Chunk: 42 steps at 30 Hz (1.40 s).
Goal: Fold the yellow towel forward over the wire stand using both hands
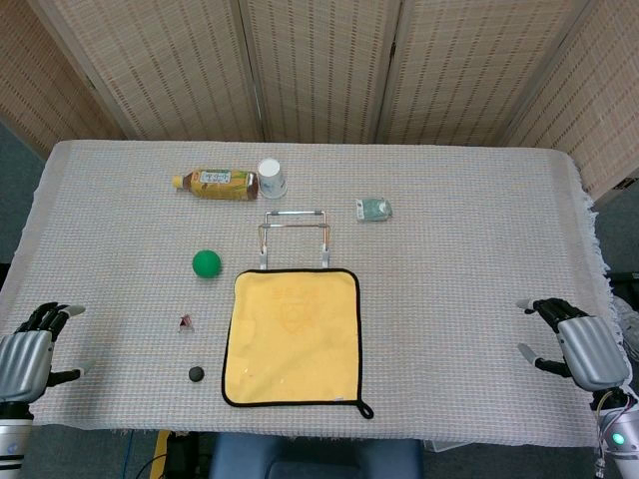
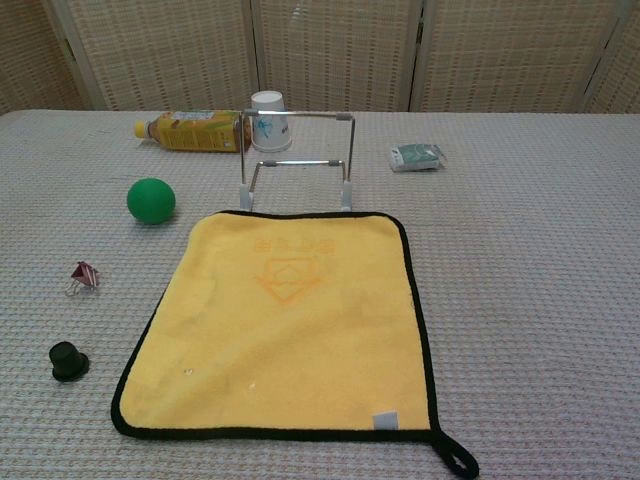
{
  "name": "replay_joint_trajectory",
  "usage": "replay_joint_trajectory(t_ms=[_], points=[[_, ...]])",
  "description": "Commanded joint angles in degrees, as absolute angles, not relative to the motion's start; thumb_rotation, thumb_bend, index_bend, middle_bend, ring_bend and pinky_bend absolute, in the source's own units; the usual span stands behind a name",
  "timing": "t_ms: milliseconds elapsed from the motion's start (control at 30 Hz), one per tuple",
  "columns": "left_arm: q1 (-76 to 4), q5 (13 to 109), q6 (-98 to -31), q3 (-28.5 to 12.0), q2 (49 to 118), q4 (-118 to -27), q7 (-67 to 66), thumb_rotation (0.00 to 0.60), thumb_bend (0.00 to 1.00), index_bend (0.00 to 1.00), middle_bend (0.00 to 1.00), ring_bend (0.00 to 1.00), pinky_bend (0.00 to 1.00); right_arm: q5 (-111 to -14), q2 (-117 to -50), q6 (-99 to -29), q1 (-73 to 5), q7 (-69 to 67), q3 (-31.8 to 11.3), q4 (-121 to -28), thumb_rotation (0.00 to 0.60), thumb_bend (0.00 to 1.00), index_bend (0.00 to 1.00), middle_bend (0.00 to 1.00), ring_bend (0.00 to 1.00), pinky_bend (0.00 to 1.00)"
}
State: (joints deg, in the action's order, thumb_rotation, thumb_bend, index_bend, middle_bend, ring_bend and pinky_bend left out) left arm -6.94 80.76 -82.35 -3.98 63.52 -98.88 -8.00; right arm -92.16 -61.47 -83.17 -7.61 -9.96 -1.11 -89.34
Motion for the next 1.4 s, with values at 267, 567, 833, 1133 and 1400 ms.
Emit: replay_joint_trajectory(t_ms=[267,567,833,1133,1400], points=[[-6.9,81.1,-82.7,-4.0,64.0,-97.9,-7.3,0.6,0.16,0.28,0.3,0.19,0.39,-92.0,-61.6,-82.8,-8.3,-9.5,-1.7,-89.8,0.6,0.24,0.27,0.37,0.33,0.47],[-6.9,85.4,-84.9,-3.6,64.0,-96.2,-4.1,0.6,0.16,0.34,0.5,0.36,0.41,-91.8,-60.6,-85.5,-7.4,-9.4,-2.4,-90.4,0.6,0.24,0.27,0.37,0.33,0.47],[-10.0,97.1,-85.8,-1.5,65.2,-91.4,0.3,0.6,0.16,0.42,0.84,0.64,0.78,-92.4,-59.7,-86.8,-7.1,-9.1,-2.7,-91.2,0.6,0.24,0.27,0.37,0.33,0.47],[-15.6,106.5,-80.2,2.2,67.7,-89.7,-0.2,0.6,0.16,0.44,1.0,0.79,0.88,-93.0,-59.4,-86.6,-7.2,-8.6,-2.4,-92.3,0.6,0.24,0.27,0.37,0.33,0.47],[-19.0,109.0,-75.3,4.1,71.7,-88.1,-2.0,0.6,0.16,0.45,1.0,0.81,0.88,-93.2,-59.5,-86.2,-7.3,-8.5,-2.1,-92.5,0.6,0.24,0.27,0.37,0.33,0.47]])
